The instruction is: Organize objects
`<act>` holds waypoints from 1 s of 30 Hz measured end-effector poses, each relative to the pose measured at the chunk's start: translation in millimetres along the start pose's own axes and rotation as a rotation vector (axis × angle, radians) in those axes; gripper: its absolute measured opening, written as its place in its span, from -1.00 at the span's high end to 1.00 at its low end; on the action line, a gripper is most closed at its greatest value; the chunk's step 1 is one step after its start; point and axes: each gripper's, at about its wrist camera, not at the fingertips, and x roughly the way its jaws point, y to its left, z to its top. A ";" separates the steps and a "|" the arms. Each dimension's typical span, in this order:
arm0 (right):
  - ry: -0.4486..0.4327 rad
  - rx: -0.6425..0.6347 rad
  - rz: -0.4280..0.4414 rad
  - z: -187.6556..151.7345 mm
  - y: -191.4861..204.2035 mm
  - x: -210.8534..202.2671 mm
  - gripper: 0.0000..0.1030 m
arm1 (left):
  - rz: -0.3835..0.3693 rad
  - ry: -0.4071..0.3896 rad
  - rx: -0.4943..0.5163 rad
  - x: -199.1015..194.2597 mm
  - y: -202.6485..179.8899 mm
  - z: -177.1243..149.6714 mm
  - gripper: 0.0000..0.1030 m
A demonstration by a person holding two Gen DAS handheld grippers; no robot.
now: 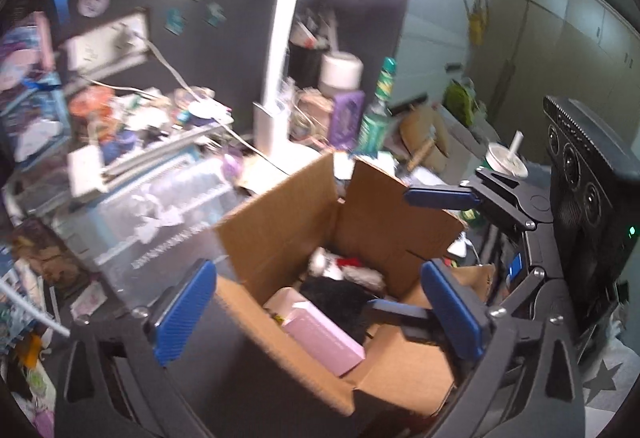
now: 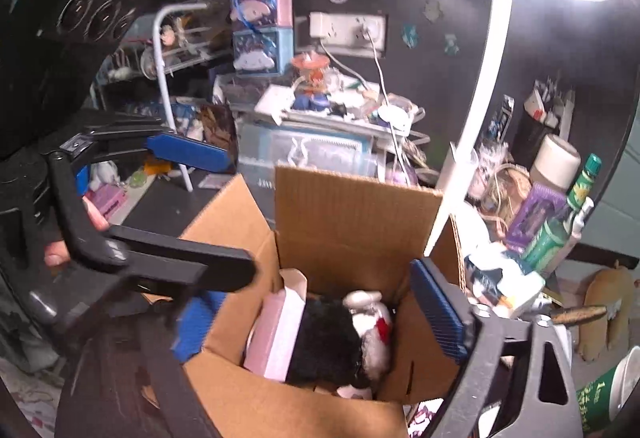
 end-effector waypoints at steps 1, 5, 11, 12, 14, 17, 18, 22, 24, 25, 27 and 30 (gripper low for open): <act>-0.018 -0.005 -0.001 0.4 1.7 -1.0 -0.86 | 0.015 -0.019 -0.009 -5.9 2.6 -4.3 -0.99; -0.091 -0.029 0.001 1.6 8.6 -4.5 -0.93 | 0.090 -0.101 -0.062 -23.9 11.8 -20.8 -0.99; -0.204 -0.058 0.030 1.2 23.7 -9.4 -0.96 | 0.262 -0.248 -0.146 -44.8 23.7 -45.9 -0.99; -0.233 -0.065 0.034 0.1 26.3 -11.0 -0.99 | 0.288 -0.266 -0.155 -47.4 25.4 -49.5 -0.99; -0.268 -0.074 0.027 -2.6 30.5 -13.0 -1.00 | 0.337 -0.298 -0.162 -52.4 27.9 -56.1 -0.99; -0.278 -0.081 0.047 -5.0 31.7 -13.6 -1.00 | 0.396 -0.331 -0.192 -58.1 34.2 -64.8 -0.99; -0.276 -0.075 0.064 -5.6 31.2 -13.2 -1.00 | 0.400 -0.340 -0.205 -60.1 36.2 -67.7 -0.99; -0.268 -0.046 0.107 -7.3 28.1 -13.0 -1.00 | 0.399 -0.351 -0.235 -64.8 44.0 -76.6 -0.99; -0.262 -0.036 0.108 -7.4 27.4 -12.5 -1.00 | 0.414 -0.352 -0.231 -65.8 43.9 -78.3 -0.99; -0.259 -0.031 0.108 -7.8 27.3 -12.3 -1.00 | 0.414 -0.354 -0.232 -66.6 44.4 -79.8 -0.99; -0.253 -0.029 0.111 -8.1 27.2 -11.0 -1.00 | 0.411 -0.355 -0.236 -68.1 45.2 -82.2 -0.99; -0.256 -0.033 0.107 -8.4 29.2 -11.4 -1.00 | 0.414 -0.353 -0.235 -68.9 46.0 -83.4 -0.99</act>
